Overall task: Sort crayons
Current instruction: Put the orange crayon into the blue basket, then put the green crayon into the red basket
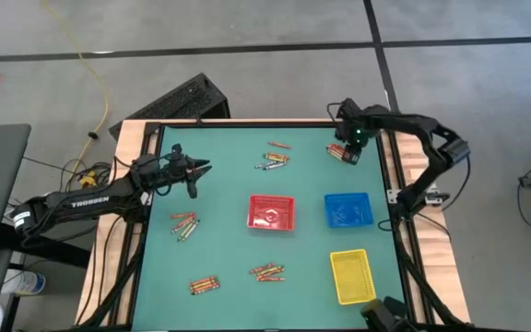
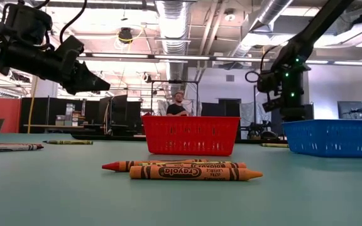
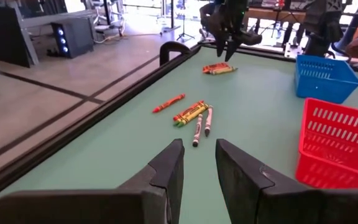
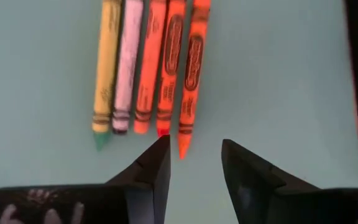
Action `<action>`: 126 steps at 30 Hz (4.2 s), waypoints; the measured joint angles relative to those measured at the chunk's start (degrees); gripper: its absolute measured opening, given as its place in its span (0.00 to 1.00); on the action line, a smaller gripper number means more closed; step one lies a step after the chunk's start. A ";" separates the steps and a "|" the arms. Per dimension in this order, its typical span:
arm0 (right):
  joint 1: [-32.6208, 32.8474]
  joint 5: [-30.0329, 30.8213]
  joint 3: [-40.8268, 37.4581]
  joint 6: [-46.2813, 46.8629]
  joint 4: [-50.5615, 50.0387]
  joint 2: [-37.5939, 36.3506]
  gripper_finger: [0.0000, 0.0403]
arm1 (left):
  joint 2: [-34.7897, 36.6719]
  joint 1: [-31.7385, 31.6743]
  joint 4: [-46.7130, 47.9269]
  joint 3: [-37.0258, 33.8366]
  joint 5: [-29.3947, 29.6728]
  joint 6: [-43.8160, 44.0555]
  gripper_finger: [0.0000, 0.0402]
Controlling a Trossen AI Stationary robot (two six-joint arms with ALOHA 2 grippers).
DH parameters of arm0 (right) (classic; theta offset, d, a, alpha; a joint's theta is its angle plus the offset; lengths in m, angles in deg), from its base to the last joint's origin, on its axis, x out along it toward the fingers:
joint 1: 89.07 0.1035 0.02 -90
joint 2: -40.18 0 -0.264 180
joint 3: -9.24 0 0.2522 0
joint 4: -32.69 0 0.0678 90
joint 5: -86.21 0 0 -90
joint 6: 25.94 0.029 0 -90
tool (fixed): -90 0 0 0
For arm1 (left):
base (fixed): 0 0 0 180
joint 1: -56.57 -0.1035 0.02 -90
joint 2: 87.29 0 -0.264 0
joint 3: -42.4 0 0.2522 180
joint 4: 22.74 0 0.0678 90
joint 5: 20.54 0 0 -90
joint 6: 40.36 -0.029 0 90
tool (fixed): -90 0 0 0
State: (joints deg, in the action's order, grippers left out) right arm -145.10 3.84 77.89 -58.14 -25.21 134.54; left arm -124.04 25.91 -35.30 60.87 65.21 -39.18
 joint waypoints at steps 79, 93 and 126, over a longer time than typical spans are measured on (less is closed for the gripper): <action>73.31 2.87 -0.69 62.69 -24.44 -17.62 0.00 | 0.00 0.13 7.47 0.02 -5.37 -0.78 0.21; 72.73 7.60 -11.61 62.67 -22.82 -21.82 0.01 | 0.02 0.13 7.10 0.04 -4.35 1.66 0.21; 75.61 13.68 -1.73 47.76 3.70 -22.96 0.17 | -12.30 0.11 43.24 22.29 8.32 5.14 0.21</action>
State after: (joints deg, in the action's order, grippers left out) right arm -69.49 17.52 76.17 -10.38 -21.51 111.58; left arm -136.35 26.03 7.93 83.16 73.53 -34.04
